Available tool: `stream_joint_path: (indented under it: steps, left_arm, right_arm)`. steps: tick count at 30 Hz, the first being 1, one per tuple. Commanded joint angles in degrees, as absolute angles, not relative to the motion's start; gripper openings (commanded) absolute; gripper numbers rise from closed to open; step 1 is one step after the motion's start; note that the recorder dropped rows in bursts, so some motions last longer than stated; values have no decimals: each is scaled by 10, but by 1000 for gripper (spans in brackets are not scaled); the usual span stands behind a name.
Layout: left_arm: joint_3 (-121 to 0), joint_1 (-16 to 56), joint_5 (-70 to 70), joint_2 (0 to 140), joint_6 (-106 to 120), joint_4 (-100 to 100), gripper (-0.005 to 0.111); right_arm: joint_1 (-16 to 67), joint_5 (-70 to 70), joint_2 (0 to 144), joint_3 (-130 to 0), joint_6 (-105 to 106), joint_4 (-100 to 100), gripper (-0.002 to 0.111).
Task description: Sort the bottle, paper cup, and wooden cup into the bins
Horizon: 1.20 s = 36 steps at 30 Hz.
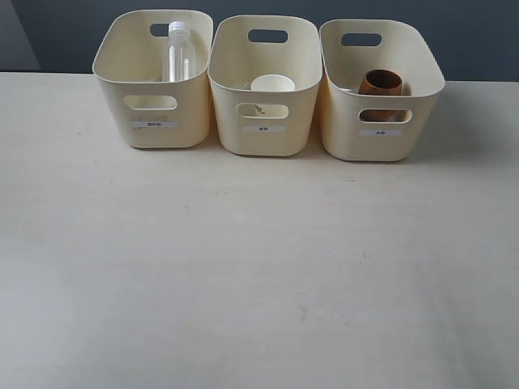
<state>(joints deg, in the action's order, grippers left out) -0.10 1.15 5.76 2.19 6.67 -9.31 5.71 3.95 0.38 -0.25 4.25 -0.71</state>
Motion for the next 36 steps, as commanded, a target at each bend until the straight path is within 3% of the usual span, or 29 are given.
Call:
stream_joint_path:
  steps: [1, 36]
  left_arm:
    - [0, 12, 61, 21, 65, -93, 0]
    - [0, 12, 61, 21, 65, -93, 0]
  right_arm:
    - [54, 37, 0, 0, 45, -7, 23]
    - [27, 37, 0, 0, 45, -7, 23]
